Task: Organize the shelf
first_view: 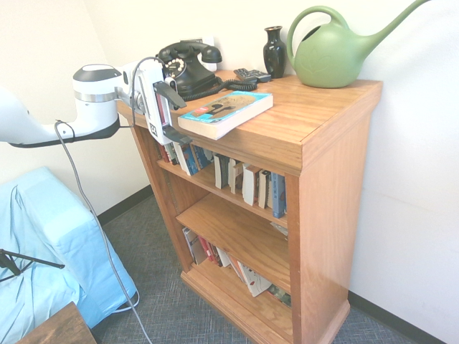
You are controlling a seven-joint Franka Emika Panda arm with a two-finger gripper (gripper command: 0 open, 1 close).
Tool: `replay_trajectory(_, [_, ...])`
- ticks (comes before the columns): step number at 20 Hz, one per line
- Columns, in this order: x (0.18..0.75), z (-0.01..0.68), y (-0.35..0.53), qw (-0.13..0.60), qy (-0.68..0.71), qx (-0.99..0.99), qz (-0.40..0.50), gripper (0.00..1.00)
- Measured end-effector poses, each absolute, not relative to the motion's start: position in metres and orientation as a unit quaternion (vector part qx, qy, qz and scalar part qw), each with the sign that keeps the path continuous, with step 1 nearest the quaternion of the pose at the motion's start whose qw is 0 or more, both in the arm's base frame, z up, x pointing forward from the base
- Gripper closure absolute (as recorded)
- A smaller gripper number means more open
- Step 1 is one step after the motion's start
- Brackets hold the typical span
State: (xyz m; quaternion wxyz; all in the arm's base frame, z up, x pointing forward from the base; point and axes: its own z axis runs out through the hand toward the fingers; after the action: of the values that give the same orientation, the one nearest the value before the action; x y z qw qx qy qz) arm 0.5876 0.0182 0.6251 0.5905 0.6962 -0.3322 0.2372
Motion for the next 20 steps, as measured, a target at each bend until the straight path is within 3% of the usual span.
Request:
replay_trajectory(15, [0.607,0.622,0.013,0.569,-0.306,0.718,0.260,0.00])
replay_trajectory(16, [0.607,0.624,0.013,0.568,-0.306,0.718,0.260,1.00])
replay_trajectory(20, [0.607,0.627,0.010,0.569,-0.306,0.718,0.257,1.00])
